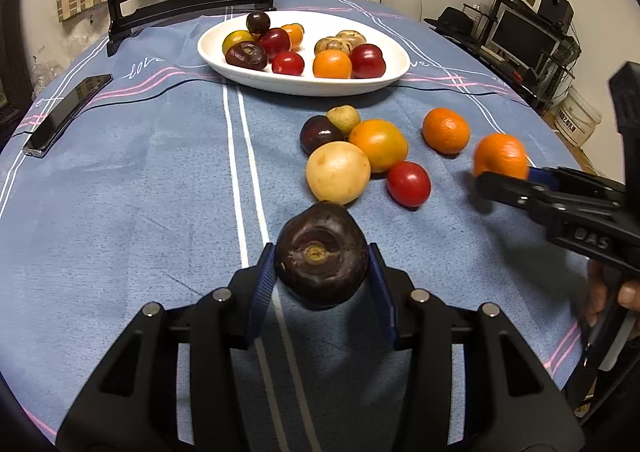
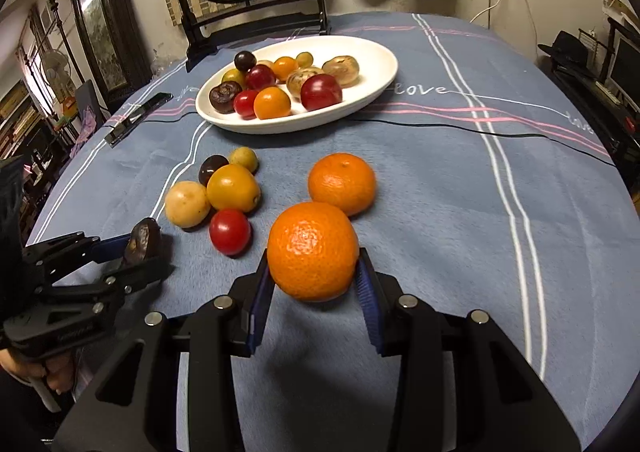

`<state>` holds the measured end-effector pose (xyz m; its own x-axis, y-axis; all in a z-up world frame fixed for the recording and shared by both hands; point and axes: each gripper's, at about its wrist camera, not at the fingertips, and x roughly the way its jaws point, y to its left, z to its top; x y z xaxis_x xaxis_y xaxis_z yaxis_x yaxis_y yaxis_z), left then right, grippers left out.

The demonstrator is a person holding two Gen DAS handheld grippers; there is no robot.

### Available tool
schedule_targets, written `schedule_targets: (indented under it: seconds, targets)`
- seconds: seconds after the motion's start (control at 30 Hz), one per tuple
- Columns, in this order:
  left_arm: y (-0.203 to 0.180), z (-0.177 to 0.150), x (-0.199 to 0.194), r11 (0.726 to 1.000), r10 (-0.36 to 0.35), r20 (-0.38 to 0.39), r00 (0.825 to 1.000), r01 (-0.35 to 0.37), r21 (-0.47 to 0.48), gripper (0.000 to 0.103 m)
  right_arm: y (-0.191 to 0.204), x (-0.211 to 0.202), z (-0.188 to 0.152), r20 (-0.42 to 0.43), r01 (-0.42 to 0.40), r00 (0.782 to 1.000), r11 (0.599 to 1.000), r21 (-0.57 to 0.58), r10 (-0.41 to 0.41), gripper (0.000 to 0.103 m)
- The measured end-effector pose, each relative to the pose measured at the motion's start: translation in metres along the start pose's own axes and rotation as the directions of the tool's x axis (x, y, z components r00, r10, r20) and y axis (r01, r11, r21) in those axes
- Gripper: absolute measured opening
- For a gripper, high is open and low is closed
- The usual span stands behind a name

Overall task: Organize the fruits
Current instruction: 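Carry both fruits over the white plate and open both tools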

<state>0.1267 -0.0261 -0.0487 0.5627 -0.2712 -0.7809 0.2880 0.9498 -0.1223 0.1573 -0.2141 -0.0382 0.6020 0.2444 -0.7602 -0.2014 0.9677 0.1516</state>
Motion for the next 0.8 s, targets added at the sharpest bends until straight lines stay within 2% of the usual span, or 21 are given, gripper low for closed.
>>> schedule_targets:
  seconds: [0.23,0.47,0.6,0.8]
  targets:
    - [-0.003,0.002,-0.011,1.000,0.012,0.018,1.000,-0.012,0.025,0.046,-0.015,-0.022,-0.005,0.043,0.002,0.999,0.999,0.034,-0.004,0.041]
    - [0.001,0.031,-0.039,0.998,0.020,0.098,0.995,-0.025,0.049,0.046,-0.017,-0.038,0.005,0.100,-0.010,0.995,0.999,0.035,0.006,0.041]
    - [-0.002,0.055,-0.046,0.996,0.035,0.129,0.991,-0.046,0.079,0.046,-0.010,-0.044,0.023,0.134,-0.011,0.991,1.000,-0.001,0.011,0.041]
    - [0.001,0.092,-0.053,0.996,0.044,0.179,0.983,-0.057,0.072,0.046,0.000,-0.052,0.065,0.204,-0.014,0.979,0.998,-0.056,0.025,0.041]
